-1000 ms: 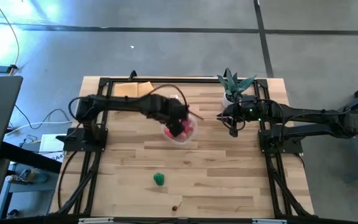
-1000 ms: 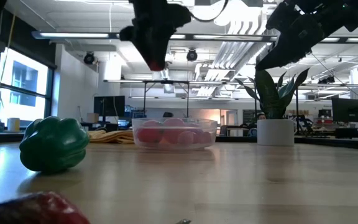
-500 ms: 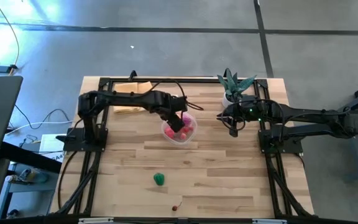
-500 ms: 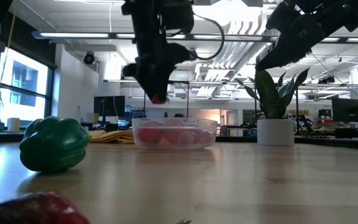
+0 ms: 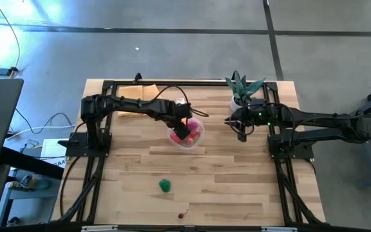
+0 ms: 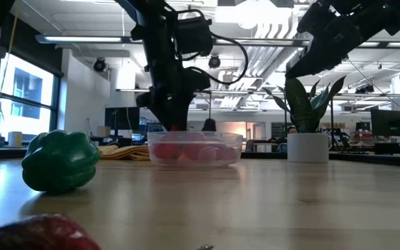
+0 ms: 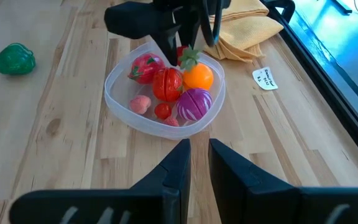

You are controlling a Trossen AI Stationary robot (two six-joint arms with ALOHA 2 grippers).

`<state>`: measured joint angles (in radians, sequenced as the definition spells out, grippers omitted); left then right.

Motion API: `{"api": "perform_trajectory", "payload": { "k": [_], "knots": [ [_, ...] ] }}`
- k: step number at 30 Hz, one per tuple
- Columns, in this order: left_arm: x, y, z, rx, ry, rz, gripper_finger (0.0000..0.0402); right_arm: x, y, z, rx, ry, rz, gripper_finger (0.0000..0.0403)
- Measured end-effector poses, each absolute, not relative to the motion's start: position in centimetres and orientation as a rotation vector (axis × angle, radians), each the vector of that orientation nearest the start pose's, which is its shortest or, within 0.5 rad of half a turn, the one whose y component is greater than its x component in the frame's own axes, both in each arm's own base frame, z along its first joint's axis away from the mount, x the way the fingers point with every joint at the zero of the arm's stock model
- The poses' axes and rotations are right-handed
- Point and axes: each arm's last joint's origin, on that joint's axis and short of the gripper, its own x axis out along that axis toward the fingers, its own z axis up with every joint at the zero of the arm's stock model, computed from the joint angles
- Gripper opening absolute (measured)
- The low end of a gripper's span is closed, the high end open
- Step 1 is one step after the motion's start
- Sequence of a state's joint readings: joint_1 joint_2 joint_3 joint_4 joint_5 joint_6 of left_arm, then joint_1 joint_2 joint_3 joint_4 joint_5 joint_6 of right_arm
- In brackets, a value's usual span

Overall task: Pick and placing Produce into tupperware
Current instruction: Put the strawberry into the transparent bin, then put the bell pepper into the transparent bin

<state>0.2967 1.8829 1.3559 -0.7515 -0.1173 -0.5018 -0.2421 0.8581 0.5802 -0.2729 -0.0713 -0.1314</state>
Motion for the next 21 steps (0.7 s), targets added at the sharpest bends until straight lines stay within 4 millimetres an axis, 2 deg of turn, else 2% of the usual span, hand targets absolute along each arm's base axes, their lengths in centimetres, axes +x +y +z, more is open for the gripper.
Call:
{"api": "perform_trajectory", "payload": {
  "k": [9, 21],
  "knots": [
    [35.52, 11.14, 18.42, -0.495, 1.191, 0.641, 0.0150, 17.70, -4.16, 24.31, -0.042, 0.554, -0.131, 0.0046],
    [35.70, 11.25, 18.22, -0.432, 1.195, 0.627, 0.0231, 17.69, -4.16, 24.33, -0.042, 0.554, -0.131, 0.0046]
  ]
}}
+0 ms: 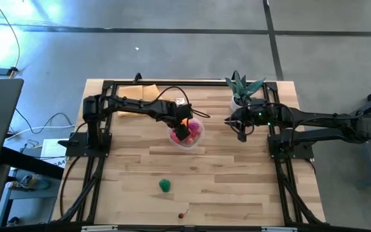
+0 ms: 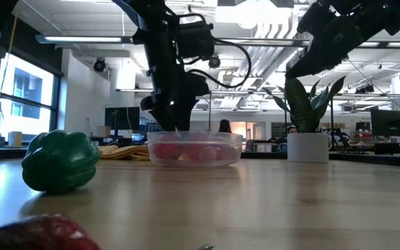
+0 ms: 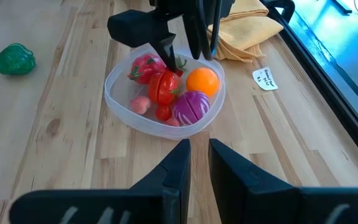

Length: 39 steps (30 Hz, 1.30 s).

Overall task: Pick and placing Produce into tupperware
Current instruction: Put the bell pepper into the transparent bin

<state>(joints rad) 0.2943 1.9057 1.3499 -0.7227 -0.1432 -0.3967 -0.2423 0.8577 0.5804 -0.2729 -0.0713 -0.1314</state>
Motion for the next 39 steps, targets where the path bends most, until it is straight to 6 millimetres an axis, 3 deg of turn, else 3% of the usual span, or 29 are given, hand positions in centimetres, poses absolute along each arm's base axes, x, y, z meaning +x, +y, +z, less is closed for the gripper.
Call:
{"api": "perform_trajectory", "payload": {
  "k": [7, 11, 15, 22, 27, 32, 39],
  "knots": [
    [35.7, 11.2, 18.5, -0.433, 1.184, 0.594, 0.0238, 17.7, -4.2, 24.3, -0.042, 0.554, -0.130, 0.0046],
    [35.7, 11.0, 20.3, -0.451, 1.138, 0.534, 0.0228, 17.7, -4.2, 24.3, -0.042, 0.554, -0.131, 0.0046],
    [35.1, 9.5, 22.5, -0.486, 1.091, 0.527, 0.0217, 17.7, -4.2, 24.3, -0.042, 0.554, -0.130, 0.0046],
    [33.4, 4.2, 25.6, -0.728, 1.062, 0.637, 0.0211, 17.7, -4.2, 24.3, -0.042, 0.554, -0.130, 0.0046],
    [32.3, -0.7, 25.4, -0.928, 1.131, 0.795, 0.0230, 17.7, -4.2, 24.3, -0.042, 0.554, -0.130, 0.0046],
    [31.8, -5.3, 25.4, -1.081, 1.092, 0.874, 0.0255, 17.7, -4.2, 24.3, -0.042, 0.554, -0.130, 0.0046],
    [31.5, -9.9, 25.4, -1.301, 1.045, 0.904, 0.0277, 17.7, -4.2, 24.3, -0.042, 0.554, -0.131, 0.0046]
  ]
}}
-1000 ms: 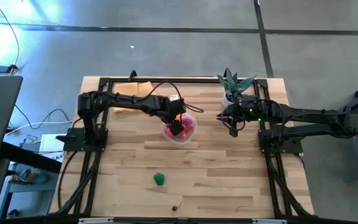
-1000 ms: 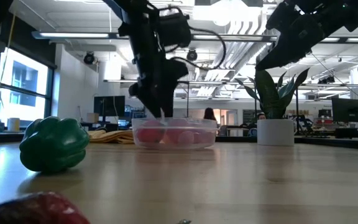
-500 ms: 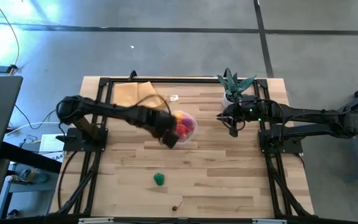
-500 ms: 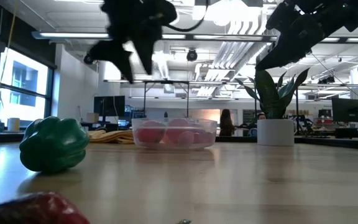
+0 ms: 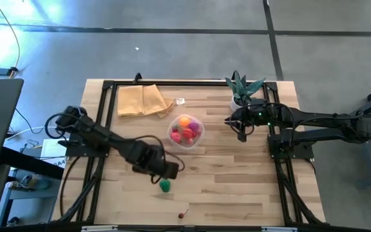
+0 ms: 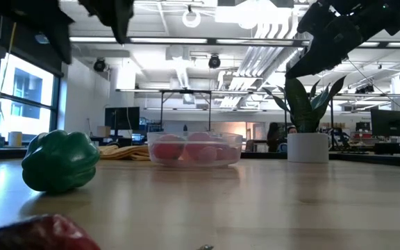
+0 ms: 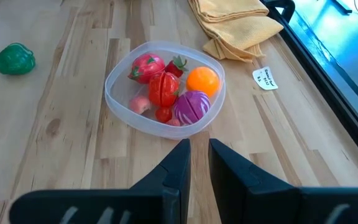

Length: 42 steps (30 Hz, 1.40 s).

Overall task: Pick and placing Produce into tupperware
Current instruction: Put the bell pepper into the transparent bin

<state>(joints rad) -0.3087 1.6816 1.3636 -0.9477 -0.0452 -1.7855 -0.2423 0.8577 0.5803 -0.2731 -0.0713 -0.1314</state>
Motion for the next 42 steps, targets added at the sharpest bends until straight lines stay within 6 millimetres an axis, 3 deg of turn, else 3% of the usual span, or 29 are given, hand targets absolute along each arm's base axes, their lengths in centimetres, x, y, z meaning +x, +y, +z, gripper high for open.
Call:
{"api": "perform_trajectory", "payload": {
  "k": [5, 28, 42],
  "knots": [
    [31.4, -11.1, 24.8, -1.342, 1.053, 0.938, 0.0288, 17.7, -4.2, 24.3, -0.042, 0.554, -0.130, 0.0046],
    [34.1, -12.2, 19.7, -1.372, 1.166, 0.980, 0.0294, 17.8, -4.2, 23.8, -0.035, 0.595, -0.127, 0.0046],
    [34.2, -12.4, 18.8, -1.384, 1.199, 1.020, 0.0294, 17.8, -4.2, 23.4, -0.028, 0.637, -0.123, 0.0046]
  ]
}}
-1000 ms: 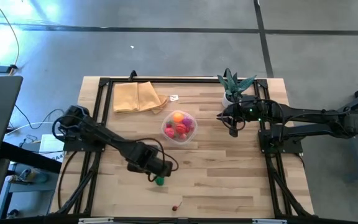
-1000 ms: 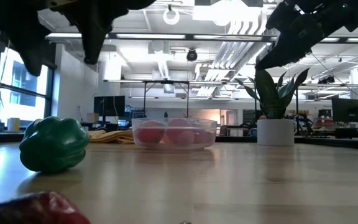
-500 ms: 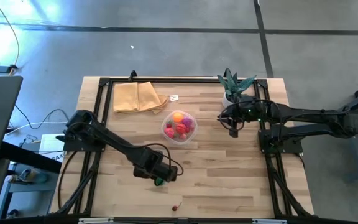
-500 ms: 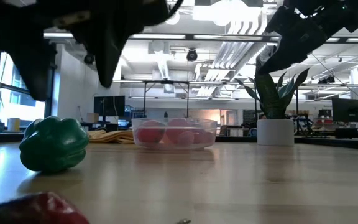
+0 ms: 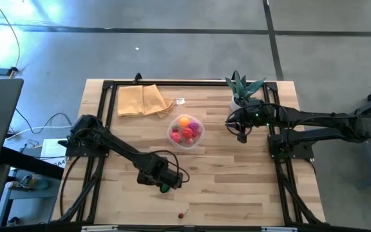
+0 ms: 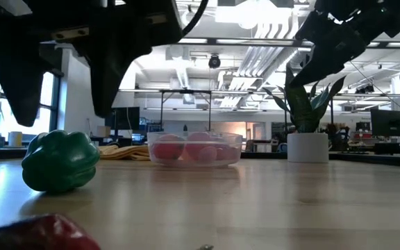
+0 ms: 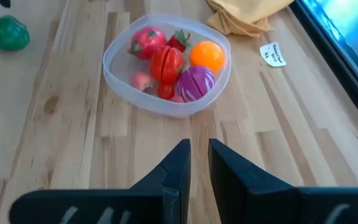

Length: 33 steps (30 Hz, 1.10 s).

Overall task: Pick and placing Produce into tupperware
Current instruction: Put the bell pepper into the transparent bin

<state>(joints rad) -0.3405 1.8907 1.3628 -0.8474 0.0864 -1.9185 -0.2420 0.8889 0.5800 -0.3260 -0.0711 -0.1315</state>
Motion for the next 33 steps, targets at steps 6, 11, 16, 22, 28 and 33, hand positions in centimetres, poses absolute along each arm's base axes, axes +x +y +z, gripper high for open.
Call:
{"api": "perform_trajectory", "payload": {
  "k": [6, 11, 16, 22, 28, 33],
  "knots": [
    [34.5, -12.5, 18.0, -1.380, 1.206, 1.029, 0.0294, 17.8, -4.2, 23.4, -0.028, 0.637, -0.124, 0.0046],
    [34.9, -12.6, 17.2, -1.379, 1.207, 1.031, 0.0294, 17.8, -4.2, 23.3, -0.027, 0.644, -0.123, 0.0046],
    [35.1, -12.8, 16.2, -1.372, 1.224, 1.044, 0.0294, 17.8, -4.2, 23.3, -0.027, 0.643, -0.123, 0.0046],
    [35.3, -12.8, 15.5, -1.366, 1.228, 1.053, 0.0294, 17.8, -4.2, 23.3, -0.026, 0.644, -0.123, 0.0046],
    [35.6, -12.9, 15.3, -1.376, 1.220, 1.036, 0.0294, 17.8, -4.2, 23.3, -0.027, 0.642, -0.123, 0.0046],
    [35.7, -12.9, 14.7, -1.368, 1.224, 1.047, 0.0294, 17.8, -4.2, 23.3, -0.027, 0.643, -0.123, 0.0046]
  ]
}}
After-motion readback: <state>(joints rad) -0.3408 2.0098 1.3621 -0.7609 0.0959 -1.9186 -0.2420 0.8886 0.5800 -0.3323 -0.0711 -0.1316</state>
